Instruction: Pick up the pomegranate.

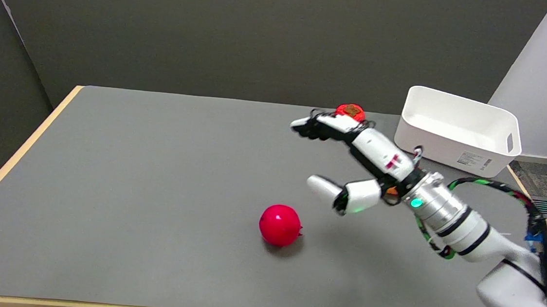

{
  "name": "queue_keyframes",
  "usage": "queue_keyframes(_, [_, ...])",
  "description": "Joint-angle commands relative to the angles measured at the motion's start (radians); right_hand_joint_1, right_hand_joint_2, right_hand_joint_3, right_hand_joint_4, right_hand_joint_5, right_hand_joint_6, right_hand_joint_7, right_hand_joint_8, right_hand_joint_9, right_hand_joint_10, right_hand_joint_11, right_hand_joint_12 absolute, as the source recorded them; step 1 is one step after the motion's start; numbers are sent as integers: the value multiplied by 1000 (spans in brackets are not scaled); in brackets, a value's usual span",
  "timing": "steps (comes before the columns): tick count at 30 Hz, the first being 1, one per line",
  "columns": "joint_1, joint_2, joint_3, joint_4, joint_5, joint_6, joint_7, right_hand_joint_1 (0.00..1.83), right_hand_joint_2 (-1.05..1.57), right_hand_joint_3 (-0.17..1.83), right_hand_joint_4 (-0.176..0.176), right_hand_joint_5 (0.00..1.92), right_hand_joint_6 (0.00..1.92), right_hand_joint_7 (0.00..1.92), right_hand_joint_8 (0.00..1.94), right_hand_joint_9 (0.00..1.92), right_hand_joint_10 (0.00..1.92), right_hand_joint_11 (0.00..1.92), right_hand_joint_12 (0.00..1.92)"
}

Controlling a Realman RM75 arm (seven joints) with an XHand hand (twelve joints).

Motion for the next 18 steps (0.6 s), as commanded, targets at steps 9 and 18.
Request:
queue_keyframes(9, [97,-64,-257,88,-206,-183,-349,506,598,946,58,296,586,428,521,311,875,182,1353])
queue_keyframes(18, [144,-42,-287,87,-237,-248,-329,571,604,876,61,307,552,443,466,283,907,162,1363])
